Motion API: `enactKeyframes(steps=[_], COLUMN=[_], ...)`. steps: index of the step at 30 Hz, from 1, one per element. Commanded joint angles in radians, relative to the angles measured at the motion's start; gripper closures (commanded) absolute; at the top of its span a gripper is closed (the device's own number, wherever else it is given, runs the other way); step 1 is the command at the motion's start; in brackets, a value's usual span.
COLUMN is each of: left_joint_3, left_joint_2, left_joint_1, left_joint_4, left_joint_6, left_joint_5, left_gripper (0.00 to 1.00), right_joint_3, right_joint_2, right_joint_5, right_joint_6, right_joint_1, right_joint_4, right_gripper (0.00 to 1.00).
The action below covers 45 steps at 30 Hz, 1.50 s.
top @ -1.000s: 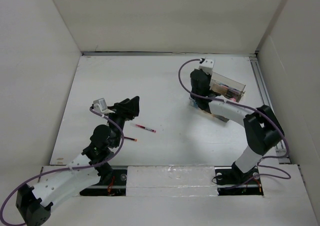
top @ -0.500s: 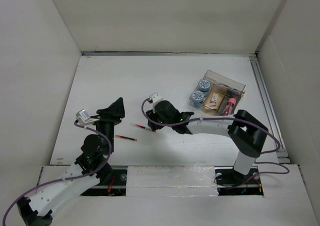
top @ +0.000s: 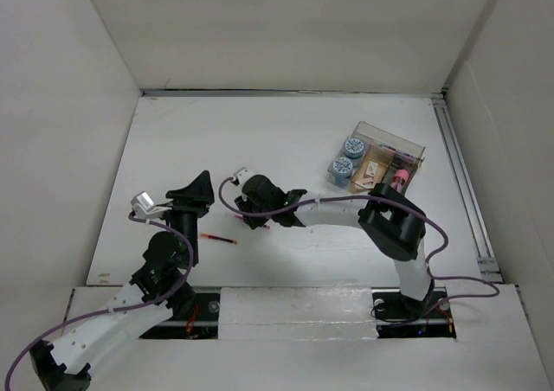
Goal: Organize the desk
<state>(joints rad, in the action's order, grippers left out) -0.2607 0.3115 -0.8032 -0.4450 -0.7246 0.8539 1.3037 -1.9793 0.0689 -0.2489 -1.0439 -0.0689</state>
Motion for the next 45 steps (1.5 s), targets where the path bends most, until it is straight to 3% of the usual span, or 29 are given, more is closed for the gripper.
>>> enactKeyframes(steps=[1,4,5,6,7,11,16,22,25,26,31,36,45], left_joint_3=[-0.014,-0.017,-0.011,-0.011,-0.009,-0.014,-0.02,-0.012,-0.008,-0.009,-0.02,-0.017,-0.009], left_joint_2=[0.0,-0.009,-0.012,-0.012,-0.009,-0.005,0.011,0.011,0.021,0.032,0.043,0.038,0.034], left_joint_1=[-0.002,-0.002,-0.002,-0.002,-0.002,-0.002,-0.002,-0.002,-0.002,-0.002,-0.002,-0.002,-0.002], left_joint_4=[-0.018,-0.014,-0.02,-0.02,-0.023,-0.026,-0.018,-0.04,-0.061,-0.061,-0.055,-0.06,-0.069], left_joint_6=[0.001,0.001,0.004,0.004,0.005,0.005,0.01,0.017,0.024,0.024,0.025,0.033,0.034], left_joint_5=[0.017,0.014,0.013,0.013,0.016,0.002,0.001,-0.024,-0.041,-0.041,-0.05,-0.053,-0.053], left_gripper=[0.41,0.41,0.41,0.41,0.41,0.41,0.41,0.41,0.41,0.41,0.42,0.41,0.42], right_joint_3=[0.071,0.088,0.071,0.071,0.06,-0.001,-0.036,-0.181,-0.17,-0.131,-0.066,-0.035,-0.029], right_joint_2=[-0.056,-0.104,-0.107,-0.107,-0.099,-0.041,0.045,0.365,0.421,0.413,0.311,0.167,0.06], right_joint_5=[0.028,0.054,0.104,0.104,0.115,0.184,0.163,0.155,0.207,0.312,0.541,0.568,0.726], right_joint_6=[0.02,0.036,0.033,0.033,0.03,0.013,-0.007,-0.087,-0.073,-0.034,0.031,0.291,0.497], right_joint_1=[-0.007,-0.007,-0.007,-0.007,-0.007,-0.007,0.041,0.269,0.418,0.474,0.623,0.737,0.883], right_joint_4=[-0.067,-0.092,-0.095,-0.095,-0.089,-0.036,-0.042,0.052,0.052,0.047,0.159,0.365,0.544], right_gripper=[0.66,0.79,0.92,0.92,1.0,1.0,1.0,1.0,1.0,1.0,1.0,1.0,1.0])
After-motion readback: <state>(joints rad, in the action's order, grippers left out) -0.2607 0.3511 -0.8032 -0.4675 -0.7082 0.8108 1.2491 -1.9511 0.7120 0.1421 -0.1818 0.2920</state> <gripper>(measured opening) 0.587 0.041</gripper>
